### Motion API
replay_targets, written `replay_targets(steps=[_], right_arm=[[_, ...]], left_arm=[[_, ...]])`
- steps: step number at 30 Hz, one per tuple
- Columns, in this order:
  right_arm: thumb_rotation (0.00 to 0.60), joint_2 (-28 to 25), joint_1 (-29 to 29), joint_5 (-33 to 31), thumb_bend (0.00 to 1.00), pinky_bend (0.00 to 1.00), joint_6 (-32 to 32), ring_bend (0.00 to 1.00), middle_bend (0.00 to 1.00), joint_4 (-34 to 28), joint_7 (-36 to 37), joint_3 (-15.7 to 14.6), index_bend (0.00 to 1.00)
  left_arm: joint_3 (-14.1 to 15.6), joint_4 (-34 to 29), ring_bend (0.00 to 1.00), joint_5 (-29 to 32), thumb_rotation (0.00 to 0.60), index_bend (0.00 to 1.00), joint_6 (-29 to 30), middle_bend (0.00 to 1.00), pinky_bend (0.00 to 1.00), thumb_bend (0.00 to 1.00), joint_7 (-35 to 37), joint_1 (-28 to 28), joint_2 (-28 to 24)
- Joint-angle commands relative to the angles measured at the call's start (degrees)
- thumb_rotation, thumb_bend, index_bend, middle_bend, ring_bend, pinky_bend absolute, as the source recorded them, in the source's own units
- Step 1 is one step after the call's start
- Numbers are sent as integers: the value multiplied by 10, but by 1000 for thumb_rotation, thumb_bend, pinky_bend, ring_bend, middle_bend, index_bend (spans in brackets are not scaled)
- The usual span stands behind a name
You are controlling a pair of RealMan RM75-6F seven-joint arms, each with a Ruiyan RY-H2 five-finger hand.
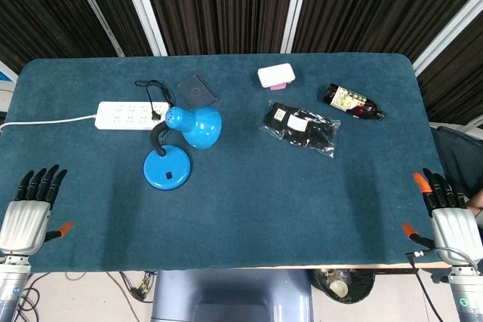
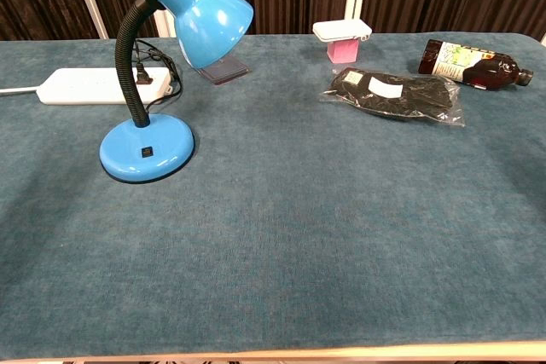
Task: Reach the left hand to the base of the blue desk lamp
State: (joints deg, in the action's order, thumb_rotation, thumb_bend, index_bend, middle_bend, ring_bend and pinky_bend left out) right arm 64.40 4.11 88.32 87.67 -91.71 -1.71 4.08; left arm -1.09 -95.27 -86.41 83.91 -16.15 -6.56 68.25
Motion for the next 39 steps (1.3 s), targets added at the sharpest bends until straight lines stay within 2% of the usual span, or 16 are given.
replay_targets(steps=[1,13,15,17,18,19,21,22,25,28,33,39], right_arm=[[600,0,0,0,250,0,0,0,0,0,0,0,0],[600,1,0,-1,250,0,0,0,0,-2,-3,0,0],[600,2,0,-3,250,0,0,0,0,-3,-4,1,0],[600,2,-1,-5,250,0,1,0,0,-3,-4,2,0],[600,2,-1,-5,250,0,1,0,0,-4,-4,2,0],[600,1,-1,-5,250,0,1,0,0,-4,-4,2,0],[600,1,-1,-5,250,0,0,0,0,-4,-2,2,0],[600,1,-1,-6,250,0,0,0,0,-3,-1,2,0],[600,0,-1,-6,250,0,-1,0,0,-4,1,2,0],[600,-1,-1,-6,249,0,-1,0,0,-4,3,2,0],[600,-1,-1,-7,250,0,-1,0,0,-6,5,2,0],[600,-2,-1,-8,250,0,-3,0,0,-7,7,3,0]], left_arm=[[0,0,0,0,600,0,0,0,0,46,0,0,0],[1,0,0,3,600,0,-6,0,0,47,1,-2,-1],[1,-2,0,5,600,0,-10,0,33,47,-1,-3,-3],[-2,-6,90,1,600,0,-14,83,200,77,-18,-10,-6],[-3,-8,199,1,600,0,-16,197,340,114,-22,-12,-6],[-4,-12,362,3,600,0,-21,371,508,174,-27,-15,-7],[-6,-23,586,12,600,0,-35,624,706,274,-38,-21,-9],[-7,-33,664,19,600,0,-46,712,765,322,-46,-26,-11],[-11,-55,786,34,600,0,-75,850,857,414,-74,-42,-13],[-16,-72,840,54,600,0,-108,906,896,463,-114,-64,-8],[-35,-104,868,132,600,0,-176,932,914,489,-177,-107,20],[-47,-97,872,208,600,0,-206,936,919,506,-265,-150,80]])
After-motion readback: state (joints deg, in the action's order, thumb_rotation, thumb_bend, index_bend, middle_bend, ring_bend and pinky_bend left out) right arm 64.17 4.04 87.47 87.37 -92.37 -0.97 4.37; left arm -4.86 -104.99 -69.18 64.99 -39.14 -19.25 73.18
